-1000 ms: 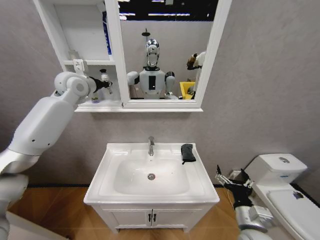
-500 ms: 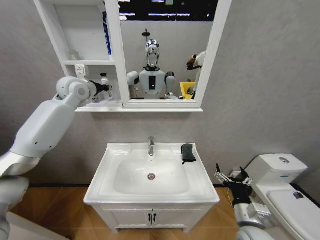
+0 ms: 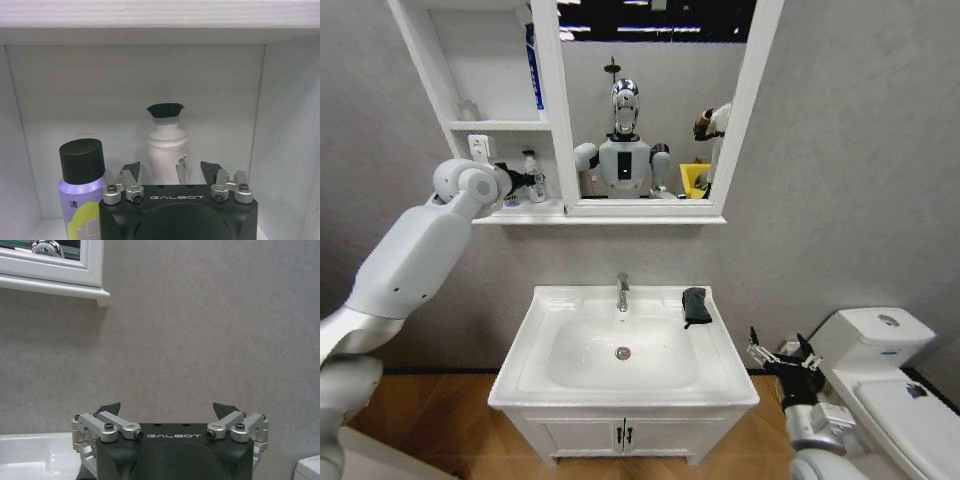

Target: Move facial cleanser and shampoo from washbasin to cabinet, then wipe washbasin with towel.

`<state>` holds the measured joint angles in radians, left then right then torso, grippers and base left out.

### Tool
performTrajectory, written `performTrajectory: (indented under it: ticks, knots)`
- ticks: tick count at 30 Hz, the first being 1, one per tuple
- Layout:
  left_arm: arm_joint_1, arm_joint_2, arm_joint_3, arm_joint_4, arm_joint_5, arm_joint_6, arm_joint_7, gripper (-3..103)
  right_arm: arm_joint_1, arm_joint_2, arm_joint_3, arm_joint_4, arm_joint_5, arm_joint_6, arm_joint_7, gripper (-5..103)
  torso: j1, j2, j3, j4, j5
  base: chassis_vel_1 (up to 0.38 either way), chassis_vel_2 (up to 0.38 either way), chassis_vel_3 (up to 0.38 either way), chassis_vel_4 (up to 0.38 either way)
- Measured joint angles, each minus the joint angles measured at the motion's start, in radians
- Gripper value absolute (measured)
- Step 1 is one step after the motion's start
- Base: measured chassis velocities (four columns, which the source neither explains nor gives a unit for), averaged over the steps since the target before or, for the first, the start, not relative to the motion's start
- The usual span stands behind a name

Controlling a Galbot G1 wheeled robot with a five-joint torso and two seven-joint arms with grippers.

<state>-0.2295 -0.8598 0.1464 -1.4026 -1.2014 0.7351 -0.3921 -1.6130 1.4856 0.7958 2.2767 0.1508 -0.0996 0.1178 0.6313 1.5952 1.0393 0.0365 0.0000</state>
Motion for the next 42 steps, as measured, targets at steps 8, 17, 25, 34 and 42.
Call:
performTrajectory:
  ticks: [8,17,25,34,42]
  knots:
    - [0.038,0.011,-0.049,-0.047,0.001,0.0,-0.008,97,-0.006,0.0,0.004,-0.001,-0.002,0.001,0.0,100,0.0,0.0,0.0,0.0,0.0,0.0,0.0,0.0,0.0]
    - [0.083,0.037,-0.082,-0.113,-0.017,-0.011,-0.007,100,-0.004,0.004,-0.008,0.005,-0.013,0.001,0.0,100,0.0,0.0,0.0,0.0002,-0.0001,0.0,0.0,0.0,0.0]
    - [0.115,0.038,-0.101,-0.148,-0.017,-0.021,-0.002,100,-0.01,0.003,-0.003,0.01,-0.014,0.001,0.0,100,0.0,0.0,0.0,-0.0001,0.0,0.0,0.0,0.0,0.0]
    - [0.217,0.087,-0.163,-0.253,-0.022,-0.05,-0.02,100,-0.012,0.007,-0.012,0.007,-0.018,0.003,0.0,100,0.0,0.0,0.0,0.0,0.0,0.0,0.0,0.0,0.0]
    - [0.591,0.14,-0.374,-0.633,-0.025,-0.12,-0.104,100,-0.01,0.013,-0.014,0.015,-0.02,0.0,-0.001,100,0.0,0.0,0.0,0.0001,0.0002,0.0,0.0,0.0,0.0]
